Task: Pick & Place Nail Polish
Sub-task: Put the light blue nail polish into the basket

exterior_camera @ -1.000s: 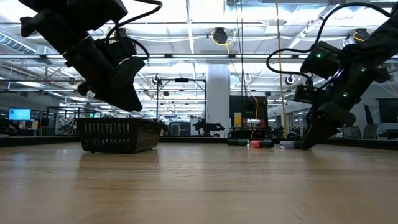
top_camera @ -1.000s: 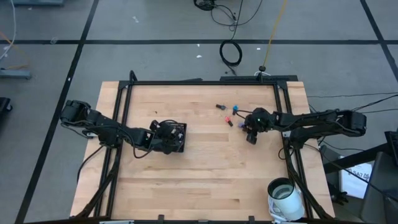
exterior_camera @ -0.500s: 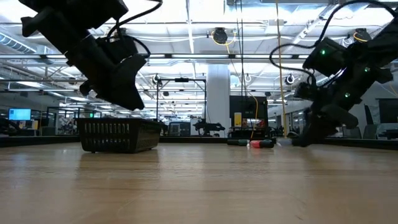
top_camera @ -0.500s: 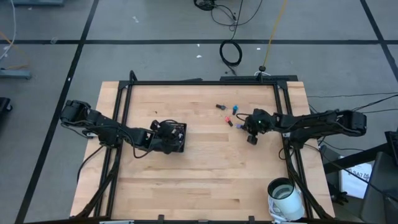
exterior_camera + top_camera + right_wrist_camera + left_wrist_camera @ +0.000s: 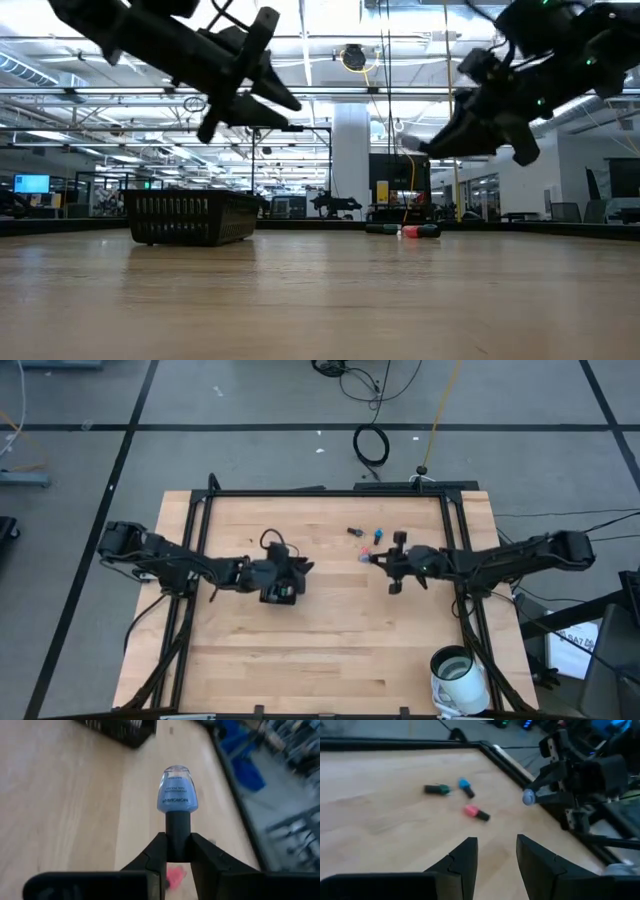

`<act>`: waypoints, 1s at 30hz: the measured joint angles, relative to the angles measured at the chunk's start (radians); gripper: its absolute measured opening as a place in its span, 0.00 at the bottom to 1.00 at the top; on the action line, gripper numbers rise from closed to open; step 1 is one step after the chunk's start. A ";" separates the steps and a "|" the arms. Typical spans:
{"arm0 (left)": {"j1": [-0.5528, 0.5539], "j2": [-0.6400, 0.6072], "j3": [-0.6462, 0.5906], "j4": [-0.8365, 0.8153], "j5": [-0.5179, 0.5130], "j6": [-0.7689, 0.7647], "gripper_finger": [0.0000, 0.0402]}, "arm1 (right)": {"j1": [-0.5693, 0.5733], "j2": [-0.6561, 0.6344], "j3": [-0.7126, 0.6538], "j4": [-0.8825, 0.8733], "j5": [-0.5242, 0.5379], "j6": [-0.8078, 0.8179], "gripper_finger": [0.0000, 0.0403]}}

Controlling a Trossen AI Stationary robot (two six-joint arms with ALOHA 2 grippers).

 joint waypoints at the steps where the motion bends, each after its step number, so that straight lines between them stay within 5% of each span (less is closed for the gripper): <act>1: 0.013 0.010 0.000 0.028 0.030 0.001 0.33 | 0.022 0.000 0.000 0.015 0.022 -0.015 0.12; 12: 0.129 0.305 0.063 0.514 0.406 -0.014 0.36 | 0.100 0.031 0.002 0.106 0.043 -0.050 0.12; 23: 0.140 0.518 0.285 0.509 0.481 -0.030 0.67 | 0.101 0.031 0.001 0.108 0.040 -0.030 0.12; 30: 0.140 0.551 0.431 0.352 0.480 0.045 0.72 | 0.100 0.031 0.001 0.108 0.040 -0.029 0.12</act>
